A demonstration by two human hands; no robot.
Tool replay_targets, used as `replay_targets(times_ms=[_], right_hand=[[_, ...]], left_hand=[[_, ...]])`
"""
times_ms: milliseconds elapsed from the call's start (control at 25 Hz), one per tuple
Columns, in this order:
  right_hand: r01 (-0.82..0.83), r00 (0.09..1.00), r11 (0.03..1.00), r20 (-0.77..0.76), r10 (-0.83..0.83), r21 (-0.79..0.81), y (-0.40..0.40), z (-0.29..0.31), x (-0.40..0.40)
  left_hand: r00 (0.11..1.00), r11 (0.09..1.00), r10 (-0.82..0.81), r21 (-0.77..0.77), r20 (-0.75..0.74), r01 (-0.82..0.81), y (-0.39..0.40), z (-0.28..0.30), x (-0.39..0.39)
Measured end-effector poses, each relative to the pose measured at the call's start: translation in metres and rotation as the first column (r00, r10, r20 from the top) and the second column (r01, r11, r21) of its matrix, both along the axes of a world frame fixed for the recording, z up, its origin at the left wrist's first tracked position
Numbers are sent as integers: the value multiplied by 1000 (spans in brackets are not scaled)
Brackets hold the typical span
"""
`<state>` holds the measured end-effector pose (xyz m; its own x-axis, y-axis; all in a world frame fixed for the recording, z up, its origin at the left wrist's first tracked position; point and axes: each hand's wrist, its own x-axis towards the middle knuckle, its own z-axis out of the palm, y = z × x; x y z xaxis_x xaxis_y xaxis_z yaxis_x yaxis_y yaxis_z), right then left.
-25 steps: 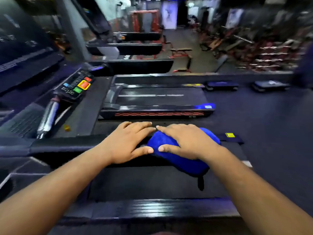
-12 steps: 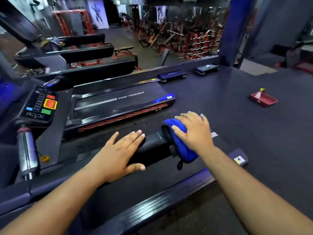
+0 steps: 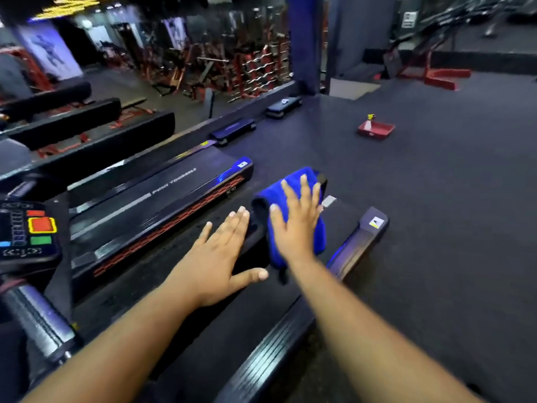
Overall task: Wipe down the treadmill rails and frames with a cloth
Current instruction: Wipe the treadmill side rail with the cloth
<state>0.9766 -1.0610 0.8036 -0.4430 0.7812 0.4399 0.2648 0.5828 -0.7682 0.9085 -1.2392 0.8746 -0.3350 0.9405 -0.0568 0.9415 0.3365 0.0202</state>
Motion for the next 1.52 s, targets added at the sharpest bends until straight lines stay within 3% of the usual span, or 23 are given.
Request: replay_targets(times_ms=[80,200,320,400,520,600,720,760,800,880,960,1040,1120,1200,1400,1520], right_hand=[[-79,993,996,-87,76,-34,-65,-18,3],[-26,992,998,-125,19,-57,-28,-19,-3],[87,942,942,-281,-184,-324,20,-6,-13],[84,900,881,-344,-268,-466,-11,-12,-19],[-31,901,915,-407,-148,-401,-84,-32,-18],[-29,867,893,-456,-200,-449,-45,-40,-25],[60,823,594,-297,-485,-802,53,-25,-32],[90,817,578,-272,-509,-811,49,-20,-32],[125,843,647,-264,-469,-752,26,-13,-29],[56,911,886,-340,-234,-460,-46,-8,-23],[-15,970,976,-241,-39,-218,-53,-10,-10],[33,998,996,-50,-37,-78,11,0,-9],[61,981,997,186,-51,-48,73,26,-12],[97,938,995,337,-80,-37,82,40,-15],[-236,931,957,322,172,171,-9,22,8],[-184,904,951,421,66,247,50,34,2]], left_hand=[[998,999,-41,26,57,40,-3,0,-3],[992,998,-54,21,112,52,-2,1,-7],[993,999,-46,-2,113,46,-3,2,-8],[994,999,-52,-11,95,53,-2,0,-8],[994,999,-45,-1,104,46,0,0,-8],[994,999,-43,-16,102,45,2,2,-7],[997,999,-27,-39,78,30,4,3,-6],[997,999,-21,-47,76,24,3,3,-5],[997,999,-19,-50,72,23,4,2,-5],[998,999,-16,-41,60,18,5,0,-7],[999,999,-18,-49,44,20,4,-1,-8],[1000,999,-12,-51,25,13,6,-2,-8],[1000,999,-1,-49,19,2,6,-2,-8],[1000,999,5,-39,15,-4,6,-3,-6],[992,999,28,25,121,-31,6,-2,-7],[990,999,20,47,137,-27,3,0,-7]])
